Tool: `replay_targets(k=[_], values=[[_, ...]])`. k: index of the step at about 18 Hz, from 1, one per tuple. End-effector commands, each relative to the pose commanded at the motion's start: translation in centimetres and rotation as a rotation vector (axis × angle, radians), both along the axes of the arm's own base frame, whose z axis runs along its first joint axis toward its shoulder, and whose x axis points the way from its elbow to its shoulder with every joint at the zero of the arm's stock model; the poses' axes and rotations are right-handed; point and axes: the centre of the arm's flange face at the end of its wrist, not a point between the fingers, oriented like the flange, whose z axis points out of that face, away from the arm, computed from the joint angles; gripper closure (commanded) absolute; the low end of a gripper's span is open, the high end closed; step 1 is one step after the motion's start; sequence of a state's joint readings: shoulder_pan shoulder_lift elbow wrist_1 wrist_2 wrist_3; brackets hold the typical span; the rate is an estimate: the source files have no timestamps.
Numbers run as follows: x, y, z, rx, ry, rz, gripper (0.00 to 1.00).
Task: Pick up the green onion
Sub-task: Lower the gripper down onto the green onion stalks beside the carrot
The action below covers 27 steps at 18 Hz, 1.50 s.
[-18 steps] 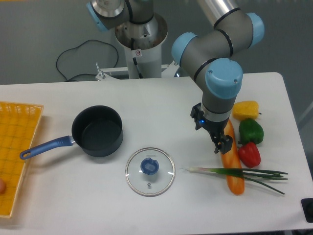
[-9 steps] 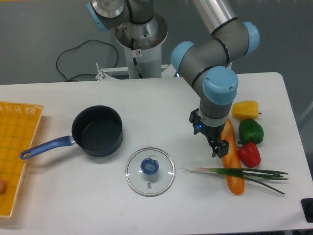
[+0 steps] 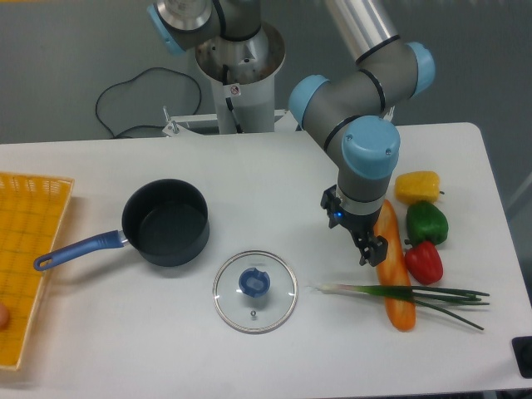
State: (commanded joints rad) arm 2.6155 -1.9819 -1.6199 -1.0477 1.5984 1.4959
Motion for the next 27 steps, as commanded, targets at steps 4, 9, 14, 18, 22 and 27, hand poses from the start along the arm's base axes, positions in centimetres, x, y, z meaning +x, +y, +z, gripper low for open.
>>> replay_targets(k=[4,9,14,18,22,27], values=[[0.0,0.6,-1.4,-0.013,-0.011,0.008,0.00],[-0.6,1.9,-1.9,-0.053,0.016,-0.020,0.00],[-1.9,3.4,-2.0,-0.047,0.024,-0.116,0.00],[-2.9,4.1,-3.1,-0.056,0.018,-0.174,0.00],[-3.4,4.4,-4.0,-0.061,0.016,-0.179,0.00],[-3.7,4.6,-4.8,-0.067,0.010,-0.205,0.00]])
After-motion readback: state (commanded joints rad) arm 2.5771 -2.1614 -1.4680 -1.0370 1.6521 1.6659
